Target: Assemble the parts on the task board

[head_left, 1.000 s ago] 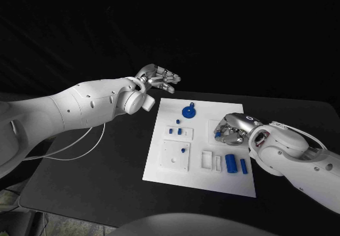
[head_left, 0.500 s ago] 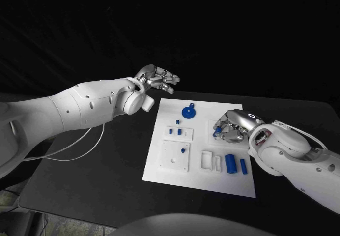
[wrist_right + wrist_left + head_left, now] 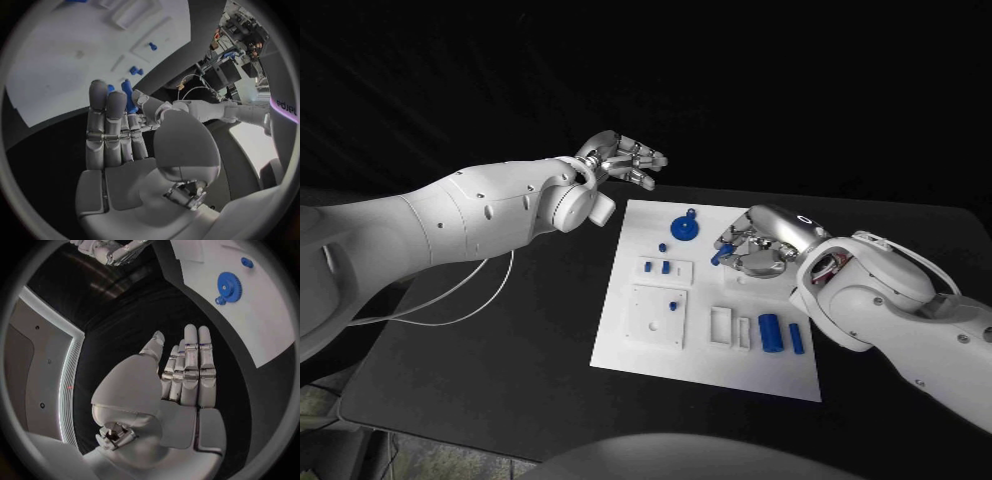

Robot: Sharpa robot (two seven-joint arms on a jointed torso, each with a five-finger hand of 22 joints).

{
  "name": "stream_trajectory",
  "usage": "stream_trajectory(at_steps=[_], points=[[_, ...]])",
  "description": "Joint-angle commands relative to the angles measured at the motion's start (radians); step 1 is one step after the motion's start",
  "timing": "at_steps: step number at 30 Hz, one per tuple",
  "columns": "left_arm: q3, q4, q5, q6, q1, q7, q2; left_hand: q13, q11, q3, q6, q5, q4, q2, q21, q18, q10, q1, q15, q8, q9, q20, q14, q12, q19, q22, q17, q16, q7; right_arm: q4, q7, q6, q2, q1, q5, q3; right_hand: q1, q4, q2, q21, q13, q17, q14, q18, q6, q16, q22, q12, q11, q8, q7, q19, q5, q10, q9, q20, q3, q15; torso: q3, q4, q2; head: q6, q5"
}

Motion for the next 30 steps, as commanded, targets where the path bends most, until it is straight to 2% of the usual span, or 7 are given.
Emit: stream_trajectory(at_steps=[1, 5, 14, 19, 22, 26, 30], points=[[0.001, 0.0, -0.002, 0.01, 0.001, 0.006, 0.001, 0.0, 0.0, -0.005, -0.003, -0.003, 0.0, 0.005, 0.006, -0.016, -0.003, 0.007, 0.001, 0.003, 0.002, 0.003, -0.003, 0.0, 0.007, -0.001, -0.001, -0.002, -0.004, 0.005, 0.027, 0.006, 0.032, -0.001, -0.028, -0.01, 0.006, 0.0, 0.012, -0.006, 0.0, 0.001, 0.001, 0.013, 0.007, -0.006, 0.002, -0.001, -0.004, 0.003, -0.002, 0.023, 0.007, 0.007, 0.0, -0.005, -0.005, -0.004, 0.0007, -0.0005, 0.0, 0.0, 0.005], [0.001, -0.002, -0.002, 0.01, 0.001, 0.006, 0.002, 0.0, 0.0, -0.005, -0.003, -0.003, 0.0, 0.005, 0.006, -0.016, -0.003, 0.007, 0.001, 0.003, 0.002, 0.003, -0.003, 0.0, 0.007, -0.001, -0.001, -0.002, -0.004, -0.001, 0.036, 0.004, 0.079, -0.001, -0.066, -0.039, 0.006, 0.0, 0.012, -0.006, 0.0, 0.001, 0.001, 0.013, 0.007, -0.006, 0.002, -0.001, -0.004, 0.003, -0.002, 0.023, 0.007, 0.007, 0.0, -0.005, -0.005, -0.004, 0.0006, 0.0033, 0.0, -0.003, 0.011], [0.001, -0.002, -0.002, 0.017, 0.0, 0.006, 0.013, 0.0, 0.0, -0.005, -0.003, -0.003, -0.001, 0.005, 0.006, -0.016, -0.003, 0.008, 0.001, 0.002, 0.002, 0.003, -0.004, 0.0, 0.007, -0.001, -0.001, -0.002, -0.003, -0.024, 0.05, 0.016, 0.165, -0.001, -0.119, -0.11, 0.006, -0.003, 0.013, -0.009, 0.0, 0.0, 0.001, 0.013, 0.006, -0.008, 0.004, -0.001, -0.003, 0.003, -0.001, 0.024, 0.008, 0.007, 0.001, -0.005, -0.005, -0.004, -0.0011, 0.0029, 0.0, -0.005, 0.023], [0.001, -0.003, -0.002, 0.016, 0.0, 0.005, 0.015, 0.0, 0.0, -0.005, -0.003, -0.003, -0.001, 0.005, 0.006, -0.016, -0.003, 0.008, 0.001, 0.002, 0.002, 0.003, -0.004, 0.0, 0.007, -0.001, -0.001, -0.002, -0.003, -0.034, 0.052, 0.013, 0.189, 0.003, -0.147, -0.148, 0.005, -0.006, 0.014, -0.011, 0.0, -0.001, 0.002, 0.013, 0.007, -0.008, 0.006, -0.001, -0.004, 0.004, -0.001, 0.026, 0.009, 0.007, 0.001, -0.005, -0.005, -0.003, 0.0002, 0.0018, 0.0, -0.009, 0.032], [0.001, -0.003, -0.002, 0.018, 0.0, 0.005, 0.016, 0.0, 0.0, -0.004, -0.003, -0.003, -0.003, 0.004, 0.006, -0.016, -0.003, 0.008, 0.001, 0.002, 0.001, 0.003, -0.004, 0.0, 0.006, -0.001, -0.002, -0.002, -0.003, -0.042, 0.052, 0.016, 0.199, 0.005, -0.16, -0.17, 0.005, -0.008, 0.014, -0.013, 0.0, -0.001, 0.002, 0.012, 0.008, -0.008, 0.007, -0.001, -0.004, 0.003, -0.002, 0.027, 0.009, 0.008, 0.002, -0.005, -0.005, -0.004, 0.0004, 0.0023, 0.0, -0.011, 0.031], [0.001, -0.003, -0.002, 0.022, 0.0, 0.005, 0.017, 0.0, 0.0, -0.004, -0.003, -0.003, -0.004, 0.004, 0.006, -0.016, -0.003, 0.008, 0.001, 0.002, 0.002, 0.003, -0.004, 0.0, 0.006, -0.001, -0.002, -0.002, -0.003, -0.055, 0.047, 0.029, 0.206, 0.007, -0.175, -0.194, 0.004, -0.009, 0.014, -0.014, 0.0, -0.001, 0.002, 0.012, 0.008, -0.008, 0.008, -0.001, -0.004, 0.003, -0.002, 0.027, 0.009, 0.008, 0.002, -0.005, -0.004, -0.004, 0.0002, 0.002, 0.001, -0.012, 0.025], [0.001, -0.003, -0.002, 0.022, 0.0, 0.004, 0.016, 0.0, 0.0, -0.004, -0.003, -0.003, -0.003, 0.004, 0.006, -0.016, -0.003, 0.007, 0.001, 0.003, 0.002, 0.003, -0.004, 0.0, 0.006, -0.001, -0.002, -0.002, -0.003, -0.065, 0.04, 0.036, 0.205, 0.008, -0.186, -0.206, 0.004, -0.009, 0.014, -0.014, 0.0, -0.001, 0.002, 0.012, 0.008, -0.008, 0.008, -0.001, -0.004, 0.003, -0.002, 0.027, 0.009, 0.008, 0.002, -0.005, -0.004, -0.004, 0.0013, 0.0006, 0.001, -0.014, 0.026]])
